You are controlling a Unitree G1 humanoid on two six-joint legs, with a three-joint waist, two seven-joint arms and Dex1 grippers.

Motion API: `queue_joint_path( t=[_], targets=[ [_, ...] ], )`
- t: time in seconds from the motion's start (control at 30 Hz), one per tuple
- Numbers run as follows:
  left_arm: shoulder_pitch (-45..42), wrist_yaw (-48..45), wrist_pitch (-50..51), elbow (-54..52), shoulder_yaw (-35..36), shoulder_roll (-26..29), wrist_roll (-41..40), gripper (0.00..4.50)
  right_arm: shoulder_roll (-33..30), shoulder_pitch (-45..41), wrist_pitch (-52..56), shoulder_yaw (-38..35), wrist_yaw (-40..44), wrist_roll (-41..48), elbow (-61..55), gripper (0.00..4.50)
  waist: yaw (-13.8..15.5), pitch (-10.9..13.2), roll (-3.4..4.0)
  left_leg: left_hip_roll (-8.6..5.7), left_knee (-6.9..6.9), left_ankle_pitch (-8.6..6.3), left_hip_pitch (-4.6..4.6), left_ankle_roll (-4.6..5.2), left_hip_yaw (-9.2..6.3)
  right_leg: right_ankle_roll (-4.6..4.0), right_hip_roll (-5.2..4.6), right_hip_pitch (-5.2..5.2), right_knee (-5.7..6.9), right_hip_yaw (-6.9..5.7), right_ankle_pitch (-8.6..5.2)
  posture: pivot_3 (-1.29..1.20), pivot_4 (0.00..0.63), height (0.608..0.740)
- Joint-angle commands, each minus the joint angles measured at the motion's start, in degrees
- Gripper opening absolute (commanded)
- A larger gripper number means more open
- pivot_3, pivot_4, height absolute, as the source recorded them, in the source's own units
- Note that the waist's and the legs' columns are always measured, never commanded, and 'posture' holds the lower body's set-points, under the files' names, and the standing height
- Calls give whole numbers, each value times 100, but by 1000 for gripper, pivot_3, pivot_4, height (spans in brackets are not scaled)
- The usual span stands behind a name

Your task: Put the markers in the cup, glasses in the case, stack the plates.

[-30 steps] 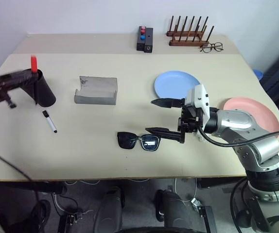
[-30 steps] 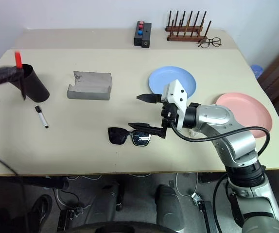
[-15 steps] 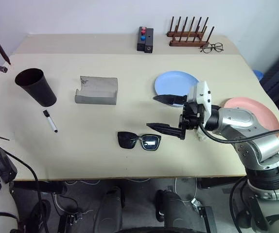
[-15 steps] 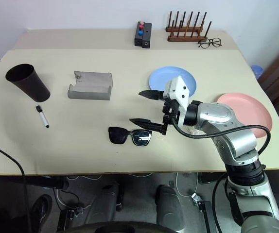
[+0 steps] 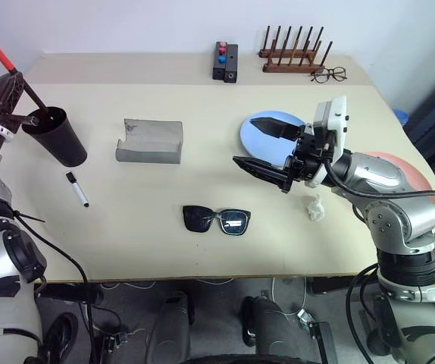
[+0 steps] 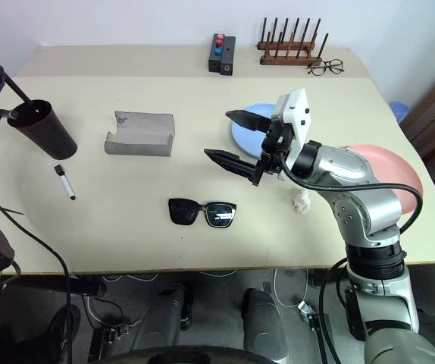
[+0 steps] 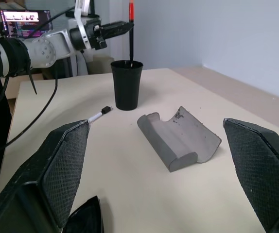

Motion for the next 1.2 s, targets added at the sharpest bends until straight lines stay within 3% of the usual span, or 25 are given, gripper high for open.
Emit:
queue_joint_path(
  t=[0.03, 0.23, 0.27, 0.5, 0.53, 0.6, 0.77, 0.87, 0.97, 1.07, 1.2],
  targets=[
    [31, 191, -216, -165, 1, 74, 68, 15, 31, -67, -75, -125, -25, 82, -80, 4500, 11, 0, 0, 0, 0, 0, 0, 0, 0, 0, 0, 0, 0, 0, 0, 0, 150, 740],
    [122, 102, -67, -217, 42, 7, -52, 15, 29, -54, -88, -130, -34, 89, -86, 4500, 8, 0, 0, 0, 0, 0, 0, 0, 0, 0, 0, 1, 0, 0, 0, 0, 150, 740],
    [143, 91, -68, -235, 41, -3, -58, 858, 29, -60, -87, -131, -37, 89, -82, 4500, 8, 0, 0, 0, 0, 0, 0, 0, 0, 0, 0, 1, 0, 0, 0, 0, 150, 740],
    [247, 12, -26, -507, -26, -56, -10, 4247, 13, -45, -62, -122, -38, 94, -105, 4500, 8, 0, 0, 0, 1, 0, -1, 0, 0, -1, 0, 1, -1, 0, 0, 0, 150, 740],
    [247, 78, 21, -579, -82, -26, 57, 4486, 13, -43, -58, -123, -41, 95, -102, 4500, 8, 0, 0, 0, 1, 0, -1, 0, 0, -1, 0, 1, -1, 0, 0, 0, 150, 740],
    [295, 177, 288, -845, -263, 50, 215, 4486, 6, -34, -65, -126, -36, 91, -101, 4500, 11, 0, 0, 0, 0, 0, 0, 0, 0, -1, 0, 1, -1, 0, 0, 0, 150, 740],
    [790, 239, 2178, -2319, -546, 268, 74, 4486, -13, 14, -72, -149, -42, 91, -129, 4500, -11, 1, 1, 0, -2, 0, 0, 0, 0, -1, 0, 1, -1, 1, -1, 0, 150, 740],
    [1520, 798, 4304, -4393, -372, 512, -406, 4486, -63, 49, -124, -161, 9, 30, -69, 4500, -46, 1, 1, 3, -5, 0, 0, -1, -1, -2, 0, -1, -1, 2, -1, 0, 150, 740],
    [2075, 1346, 5789, -5884, -272, 760, -571, 4486, -48, 42, -161, -160, 59, 22, 1, 4500, -94, 4, 0, 3, -6, -1, 0, -1, -3, -2, 0, -1, -2, 3, -1, 0, 150, 740],
    [2060, 2534, 7519, -6800, 179, 331, -810, 4486, 36, -13, -212, -92, 106, 21, 91, 4500, -94, 4, 2, 3, -6, -1, 3, -2, -5, -14, 0, 0, -1, 2, -8, 0, 150, 740],
    [1892, 3629, 8587, -7639, 572, -376, -673, 4486, 88, -73, -306, -9, 215, -28, 231, 4500, -102, 4, 4, 2, -3, -1, 10, -2, -7, -15, 0, 10, 0, 2, -9, 0, 150, 740]
  ],
)
